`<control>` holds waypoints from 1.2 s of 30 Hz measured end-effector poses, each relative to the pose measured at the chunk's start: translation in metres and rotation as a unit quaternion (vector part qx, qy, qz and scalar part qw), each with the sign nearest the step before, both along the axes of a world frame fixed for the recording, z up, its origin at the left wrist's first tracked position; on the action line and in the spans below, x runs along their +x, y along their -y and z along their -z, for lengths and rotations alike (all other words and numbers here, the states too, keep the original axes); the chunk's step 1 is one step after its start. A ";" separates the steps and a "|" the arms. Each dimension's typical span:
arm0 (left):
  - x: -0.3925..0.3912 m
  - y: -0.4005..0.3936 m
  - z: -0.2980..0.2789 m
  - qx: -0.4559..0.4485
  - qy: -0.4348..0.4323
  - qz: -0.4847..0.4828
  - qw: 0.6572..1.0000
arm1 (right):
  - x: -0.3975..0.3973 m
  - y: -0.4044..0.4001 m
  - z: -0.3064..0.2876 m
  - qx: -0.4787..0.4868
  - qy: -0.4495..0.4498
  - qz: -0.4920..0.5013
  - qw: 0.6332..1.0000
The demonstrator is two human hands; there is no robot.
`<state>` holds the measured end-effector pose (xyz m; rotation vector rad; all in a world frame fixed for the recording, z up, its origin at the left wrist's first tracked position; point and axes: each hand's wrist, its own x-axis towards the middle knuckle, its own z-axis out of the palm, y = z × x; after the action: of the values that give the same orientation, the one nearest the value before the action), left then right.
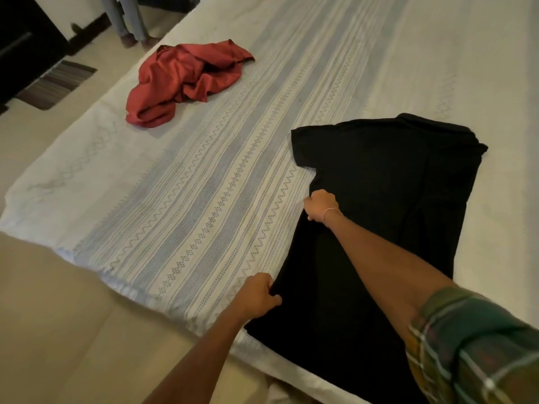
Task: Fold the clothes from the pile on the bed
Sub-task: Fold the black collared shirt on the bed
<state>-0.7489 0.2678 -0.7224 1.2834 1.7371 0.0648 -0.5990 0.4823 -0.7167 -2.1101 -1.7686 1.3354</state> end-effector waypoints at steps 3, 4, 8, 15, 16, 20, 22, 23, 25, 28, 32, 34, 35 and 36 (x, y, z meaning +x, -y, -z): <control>0.020 -0.002 -0.016 0.014 -0.031 0.074 0.997 | 0.025 0.005 -0.014 -0.026 -0.082 0.051 0.995; 0.030 -0.004 -0.024 0.014 -0.038 0.107 0.993 | 0.038 0.008 -0.018 -0.034 -0.098 0.063 0.993; 0.070 -0.016 -0.047 0.020 -0.055 0.206 0.977 | 0.088 0.017 -0.024 -0.053 -0.136 0.118 0.982; 0.151 -0.004 -0.048 0.032 -0.099 0.337 0.936 | 0.151 0.034 -0.021 -0.001 -0.077 0.153 0.985; 0.159 -0.001 -0.046 0.040 -0.103 0.351 0.930 | 0.158 0.035 -0.019 0.004 -0.067 0.156 0.985; 0.183 0.013 -0.033 0.035 -0.100 0.367 0.924 | 0.185 0.046 -0.006 0.018 -0.010 0.162 0.987; 0.189 0.016 -0.030 0.028 -0.094 0.362 0.927 | 0.196 0.051 0.000 0.042 0.004 0.134 0.990; 0.190 0.017 -0.028 0.019 -0.090 0.356 0.930 | 0.200 0.054 0.003 0.053 0.008 0.121 0.991; 0.188 0.014 -0.024 -0.014 -0.065 0.333 0.941 | 0.205 0.058 0.010 0.072 0.013 0.105 0.992; 0.183 0.006 -0.021 -0.023 -0.035 0.259 0.965 | 0.205 0.065 0.016 0.117 0.074 0.106 0.985; 0.174 0.003 0.000 0.268 -0.161 0.207 0.927 | 0.190 0.088 0.019 0.319 0.143 -0.021 0.937; 0.167 0.009 0.018 0.324 -0.206 0.227 0.895 | 0.177 0.099 0.023 0.337 0.109 -0.200 0.914; 0.164 0.014 0.027 0.316 -0.211 0.242 0.893 | 0.170 0.103 0.027 0.308 0.098 -0.280 0.904; 0.161 0.021 0.035 0.287 -0.193 0.256 0.903 | 0.166 0.106 0.033 0.267 0.099 -0.335 0.898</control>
<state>-0.5883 0.2468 -0.7577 2.2903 1.6978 0.0166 -0.4330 0.3761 -0.7495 -1.4213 -2.7045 0.5665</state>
